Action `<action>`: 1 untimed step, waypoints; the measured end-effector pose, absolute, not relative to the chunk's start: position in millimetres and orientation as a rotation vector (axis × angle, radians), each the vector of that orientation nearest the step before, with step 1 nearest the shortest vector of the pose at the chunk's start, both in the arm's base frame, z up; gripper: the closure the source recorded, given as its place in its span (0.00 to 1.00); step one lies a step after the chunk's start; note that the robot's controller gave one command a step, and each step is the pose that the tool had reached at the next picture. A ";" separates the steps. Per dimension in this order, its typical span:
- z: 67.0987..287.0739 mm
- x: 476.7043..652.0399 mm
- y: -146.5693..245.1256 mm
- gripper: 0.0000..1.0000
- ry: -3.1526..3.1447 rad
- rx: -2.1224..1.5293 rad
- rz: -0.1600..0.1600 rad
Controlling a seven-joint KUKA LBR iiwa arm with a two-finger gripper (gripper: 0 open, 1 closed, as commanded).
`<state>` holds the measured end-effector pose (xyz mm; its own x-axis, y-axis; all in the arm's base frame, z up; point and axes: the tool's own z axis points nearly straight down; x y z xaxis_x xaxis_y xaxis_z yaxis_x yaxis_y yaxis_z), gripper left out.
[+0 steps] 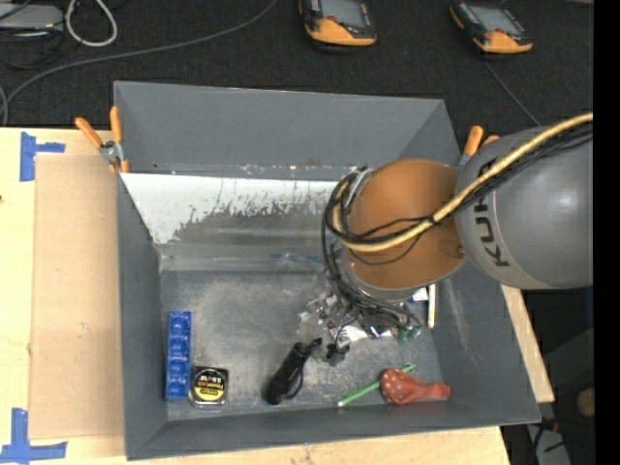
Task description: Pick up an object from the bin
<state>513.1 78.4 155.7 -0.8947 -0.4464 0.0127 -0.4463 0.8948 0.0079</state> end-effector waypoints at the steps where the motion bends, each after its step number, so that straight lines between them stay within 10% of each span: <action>1: 174.9 512.2 79.1 1.00 -3.042 0.712 -0.009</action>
Offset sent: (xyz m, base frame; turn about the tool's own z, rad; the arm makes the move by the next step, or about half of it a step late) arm -0.0010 0.0006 0.0218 0.0022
